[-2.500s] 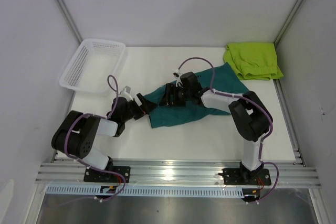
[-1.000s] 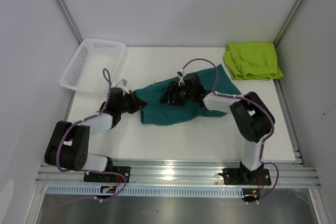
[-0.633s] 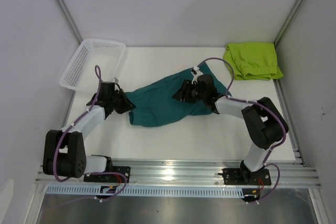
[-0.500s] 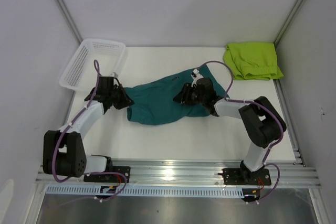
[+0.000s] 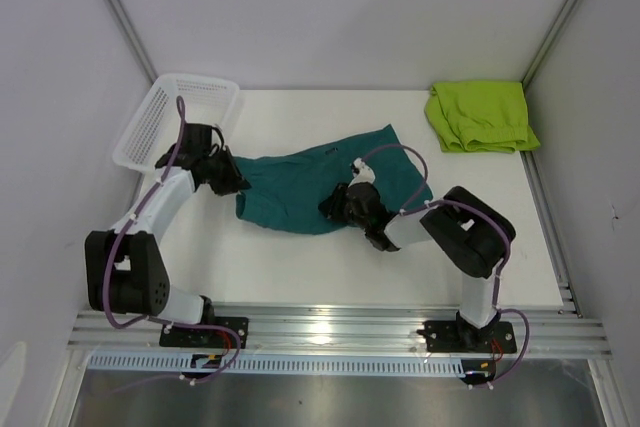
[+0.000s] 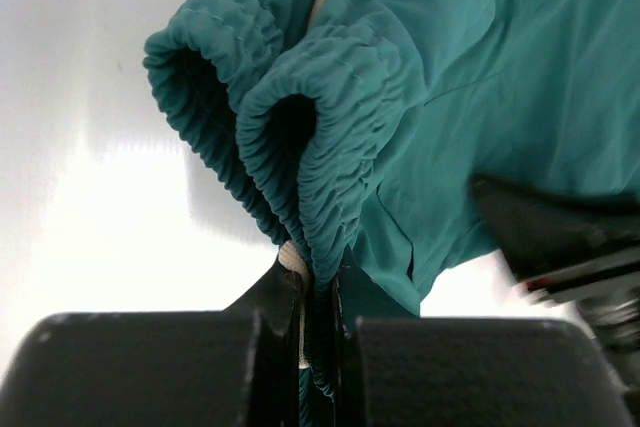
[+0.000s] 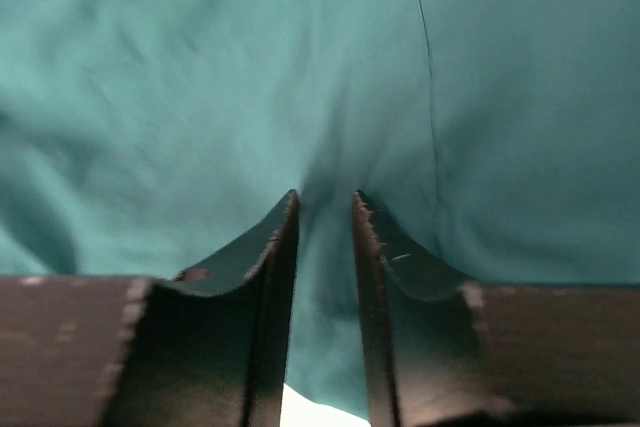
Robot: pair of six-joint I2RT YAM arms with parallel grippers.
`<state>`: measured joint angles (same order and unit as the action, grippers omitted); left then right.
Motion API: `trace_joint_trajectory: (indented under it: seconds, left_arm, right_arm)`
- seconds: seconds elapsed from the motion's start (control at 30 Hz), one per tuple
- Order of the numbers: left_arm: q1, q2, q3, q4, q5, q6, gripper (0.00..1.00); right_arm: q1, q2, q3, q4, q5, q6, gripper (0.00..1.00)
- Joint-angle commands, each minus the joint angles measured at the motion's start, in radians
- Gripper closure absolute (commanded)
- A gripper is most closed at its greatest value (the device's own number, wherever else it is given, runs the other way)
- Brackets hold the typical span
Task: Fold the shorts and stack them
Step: Fold the shorts
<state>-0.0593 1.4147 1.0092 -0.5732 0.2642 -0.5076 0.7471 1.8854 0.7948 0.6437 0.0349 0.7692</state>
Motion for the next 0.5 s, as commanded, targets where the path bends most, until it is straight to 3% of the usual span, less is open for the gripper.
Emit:
trace_joint_trajectory:
  seconds: [0.0,0.13,0.47]
  left_arm:
    - [0.035,0.027,0.106,-0.066,0.003,0.050,1.00]
    - [0.044,0.073,0.190,-0.126,-0.026,0.083,1.00]
    - [0.049,0.161,0.423,-0.316,-0.146,0.193,1.00]
  right_arm:
    - [0.106,0.040,-0.023,0.091,0.291,0.048,0.71]
    - [0.190,0.145,0.023,0.132,0.368,0.074,0.76]
    - [0.308,0.204,0.161,0.068,0.344,0.044,0.74]
